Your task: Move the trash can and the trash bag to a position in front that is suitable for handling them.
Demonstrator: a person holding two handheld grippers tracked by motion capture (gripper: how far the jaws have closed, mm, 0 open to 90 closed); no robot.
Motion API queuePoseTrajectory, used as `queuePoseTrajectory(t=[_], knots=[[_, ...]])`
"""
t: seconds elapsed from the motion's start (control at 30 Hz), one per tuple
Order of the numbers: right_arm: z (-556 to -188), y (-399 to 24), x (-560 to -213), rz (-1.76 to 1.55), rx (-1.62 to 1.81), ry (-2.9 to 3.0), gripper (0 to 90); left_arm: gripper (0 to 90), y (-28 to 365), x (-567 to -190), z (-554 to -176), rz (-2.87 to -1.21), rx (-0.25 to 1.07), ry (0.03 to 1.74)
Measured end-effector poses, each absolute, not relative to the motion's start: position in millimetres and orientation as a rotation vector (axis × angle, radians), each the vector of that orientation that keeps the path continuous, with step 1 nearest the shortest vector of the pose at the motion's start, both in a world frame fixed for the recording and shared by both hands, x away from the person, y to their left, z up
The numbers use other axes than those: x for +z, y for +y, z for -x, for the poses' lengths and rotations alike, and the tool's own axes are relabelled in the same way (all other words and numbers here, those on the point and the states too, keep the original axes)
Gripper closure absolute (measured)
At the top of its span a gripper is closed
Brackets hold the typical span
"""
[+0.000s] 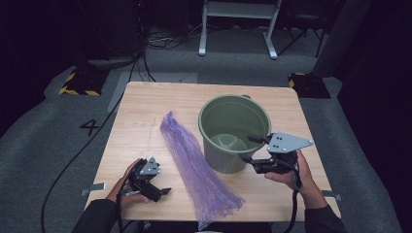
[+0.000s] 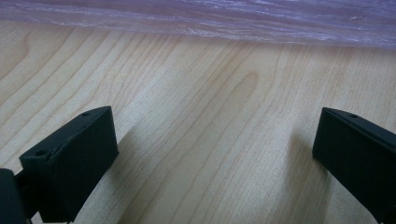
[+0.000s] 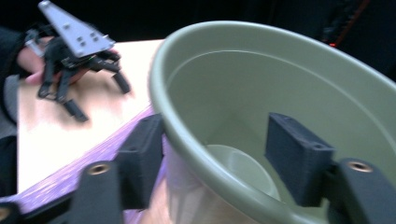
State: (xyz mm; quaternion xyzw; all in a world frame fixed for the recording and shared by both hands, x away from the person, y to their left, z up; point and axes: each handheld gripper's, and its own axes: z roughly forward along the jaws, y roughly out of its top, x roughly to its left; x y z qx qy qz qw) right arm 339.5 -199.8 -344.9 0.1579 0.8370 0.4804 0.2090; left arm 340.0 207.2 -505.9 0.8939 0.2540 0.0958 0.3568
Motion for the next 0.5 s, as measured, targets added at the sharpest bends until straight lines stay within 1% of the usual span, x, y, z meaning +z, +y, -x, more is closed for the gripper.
queuePoseTrajectory(t=[0.07, 0.1, 0.37, 0.5], knots=[[-340, -196, -346, -0.389, 1.328, 2.363, 52.3, 0.0, 207, -506, -340, -2.308, 0.247, 0.656], [-340, -196, -346, -0.389, 1.328, 2.363, 52.3, 0.0, 207, -506, -340, -2.308, 0.247, 0.656], [-351, -182, -345, -0.306, 1.308, 2.396, 61.4, 0.0, 207, -506, -340, -2.309, 0.247, 0.660], [-359, -172, -346, -0.302, 1.278, 2.394, 62.5, 0.0, 207, -506, -340, -2.310, 0.248, 0.660]])
